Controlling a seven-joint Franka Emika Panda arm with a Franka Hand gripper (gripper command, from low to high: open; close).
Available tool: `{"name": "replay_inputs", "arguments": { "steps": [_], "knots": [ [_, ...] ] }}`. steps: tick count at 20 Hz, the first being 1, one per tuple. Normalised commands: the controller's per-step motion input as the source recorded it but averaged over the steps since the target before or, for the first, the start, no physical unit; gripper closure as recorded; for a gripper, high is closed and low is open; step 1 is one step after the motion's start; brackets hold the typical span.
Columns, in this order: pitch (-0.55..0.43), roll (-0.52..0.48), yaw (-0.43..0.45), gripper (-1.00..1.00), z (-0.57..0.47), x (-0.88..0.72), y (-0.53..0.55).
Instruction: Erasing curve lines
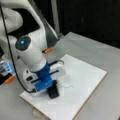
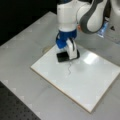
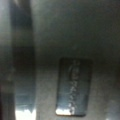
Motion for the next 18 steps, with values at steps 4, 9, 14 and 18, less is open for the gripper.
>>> {"name": "replay_inputs", "arguments": {
  "steps": [4,9,14,18],
  "knots": [
    [-0.16,0.037,-0.063,1.0,-0.23,-0.11,0.0],
    [-0.168,0.002,-0.086,1.0,-0.34,-0.1,0.02],
    [-0.159,-0.005,-0.079,1.0,-0.43,-0.04,0.08],
    [-0.133,-0.008,-0.084,1.0,-0.45,0.01,0.16]
  ]
}}
